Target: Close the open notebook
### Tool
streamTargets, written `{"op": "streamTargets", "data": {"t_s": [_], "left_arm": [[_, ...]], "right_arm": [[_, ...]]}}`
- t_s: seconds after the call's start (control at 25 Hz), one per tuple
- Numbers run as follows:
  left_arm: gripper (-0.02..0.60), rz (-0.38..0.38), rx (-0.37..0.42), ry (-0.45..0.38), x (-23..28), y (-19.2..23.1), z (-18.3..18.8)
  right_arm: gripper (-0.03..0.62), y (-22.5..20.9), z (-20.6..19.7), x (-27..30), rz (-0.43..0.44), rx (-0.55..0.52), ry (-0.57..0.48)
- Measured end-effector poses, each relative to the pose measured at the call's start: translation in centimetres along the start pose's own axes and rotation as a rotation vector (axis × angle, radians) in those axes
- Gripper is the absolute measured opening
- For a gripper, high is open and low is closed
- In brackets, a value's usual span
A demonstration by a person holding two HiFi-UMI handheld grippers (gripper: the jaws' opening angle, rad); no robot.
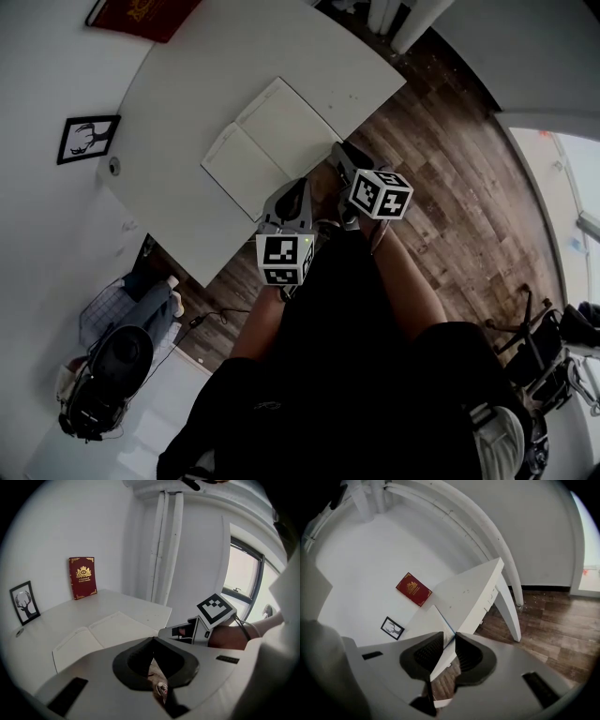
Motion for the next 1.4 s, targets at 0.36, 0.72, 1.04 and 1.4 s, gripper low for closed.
{"op": "streamTargets", "data": {"t_s": [0.36, 0.72, 1.04, 1.4], "left_arm": [[0.003, 0.015, -0.016, -0.005, -1.0, 0.6, -0.6], [0.003, 0.063, -0.047, -0.039, -3.1, 1.8, -1.2], [0.003, 0.129, -0.123, -0.097, -5.8, 3.6, -1.3], [0.003, 0.198, -0.191, -0.183, -9.2, 3.8, -2.6]], "right_arm": [[0.037, 1.4, 1.0, -0.5, 0.006, -0.14, -0.034], [0.035, 4.8, 2.1, -2.4, 0.055, -0.362, -0.073], [0.035, 8.9, 2.5, -4.0, 0.115, -0.59, -0.066], [0.035, 12.9, 1.4, -6.0, 0.182, -0.818, -0.071]]}}
Point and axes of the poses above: the fingertips, and each gripper's own axes: x forward along the fingers, y to its left, z out of its top, the point moved 3 cm from there along -x, backward along the fingers, and after that the axes turned 8 degrees about -y, right-handed, at the moved point
